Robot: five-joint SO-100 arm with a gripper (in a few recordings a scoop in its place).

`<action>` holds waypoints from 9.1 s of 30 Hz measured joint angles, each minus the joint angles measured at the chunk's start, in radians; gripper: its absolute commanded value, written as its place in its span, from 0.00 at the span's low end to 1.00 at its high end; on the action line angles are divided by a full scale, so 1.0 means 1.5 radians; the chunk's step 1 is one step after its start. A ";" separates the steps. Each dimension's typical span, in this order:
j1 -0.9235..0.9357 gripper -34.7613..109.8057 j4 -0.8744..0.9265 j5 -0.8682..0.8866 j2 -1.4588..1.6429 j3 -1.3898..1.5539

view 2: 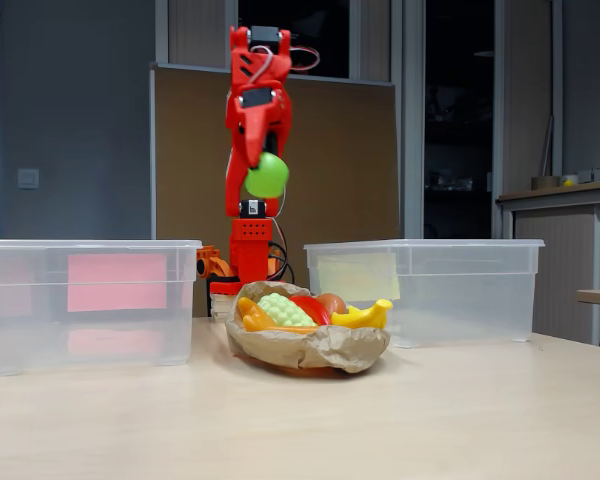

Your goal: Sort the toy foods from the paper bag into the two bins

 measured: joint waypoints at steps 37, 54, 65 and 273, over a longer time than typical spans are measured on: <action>0.600 0.51 -0.163 -0.328 -0.535 0.001; 0.545 0.53 -0.118 -0.394 -0.306 0.026; 0.262 0.54 -0.017 -0.290 -0.087 -0.116; 0.409 0.48 -0.251 0.322 -0.151 0.024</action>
